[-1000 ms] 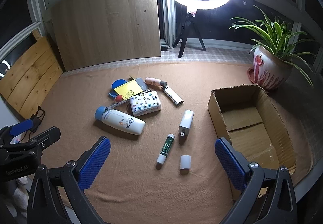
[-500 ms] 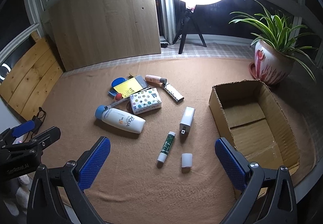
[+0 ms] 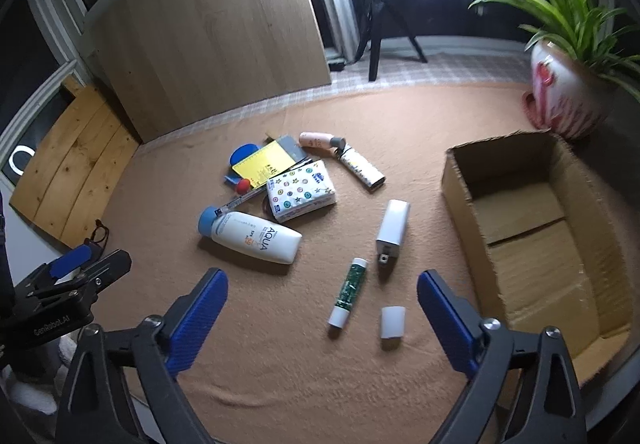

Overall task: Organize objects
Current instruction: 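Reach the right tool to the white AQUA sunscreen bottle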

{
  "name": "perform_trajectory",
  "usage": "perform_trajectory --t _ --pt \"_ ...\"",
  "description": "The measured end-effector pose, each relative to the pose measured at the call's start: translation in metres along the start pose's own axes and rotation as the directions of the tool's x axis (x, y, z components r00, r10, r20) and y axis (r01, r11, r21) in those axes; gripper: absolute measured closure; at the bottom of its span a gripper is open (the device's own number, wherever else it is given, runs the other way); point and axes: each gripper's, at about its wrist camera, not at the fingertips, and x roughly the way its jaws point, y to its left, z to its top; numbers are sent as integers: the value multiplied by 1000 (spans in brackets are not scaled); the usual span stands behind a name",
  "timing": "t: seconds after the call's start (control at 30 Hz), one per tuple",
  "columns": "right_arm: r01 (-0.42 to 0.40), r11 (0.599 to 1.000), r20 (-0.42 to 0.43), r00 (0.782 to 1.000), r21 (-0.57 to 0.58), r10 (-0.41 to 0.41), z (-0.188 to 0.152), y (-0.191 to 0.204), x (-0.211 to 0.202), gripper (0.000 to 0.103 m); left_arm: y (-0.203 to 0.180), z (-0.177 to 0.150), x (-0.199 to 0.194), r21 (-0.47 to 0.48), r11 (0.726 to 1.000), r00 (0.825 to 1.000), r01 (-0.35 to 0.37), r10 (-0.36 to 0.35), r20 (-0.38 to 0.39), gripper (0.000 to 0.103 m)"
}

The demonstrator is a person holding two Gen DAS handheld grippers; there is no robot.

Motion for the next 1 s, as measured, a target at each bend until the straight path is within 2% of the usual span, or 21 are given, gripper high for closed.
perform_trajectory --t 0.13,0.3,0.43,0.57,0.67,1.0 --pt "-54 999 -44 998 -4 54 6 0 19 17 7 -2 13 -16 1000 1000 -13 12 -19 2" --pt "-107 993 -72 992 -57 103 18 16 37 18 17 -8 22 -45 999 999 -31 29 -37 2" --pt "-155 981 -111 984 -121 141 28 38 57 25 30 -15 22 -79 996 998 -50 46 -44 2" --pt "-169 969 -155 978 -179 142 35 56 83 29 47 -24 18 -122 990 996 -76 69 -54 2" --pt "-188 959 -198 969 -211 147 42 67 104 36 62 -32 15 -156 983 994 -101 92 -64 2" --pt "-251 939 -295 939 -237 176 67 81 160 39 104 -48 4 -244 954 984 -172 155 -86 2"
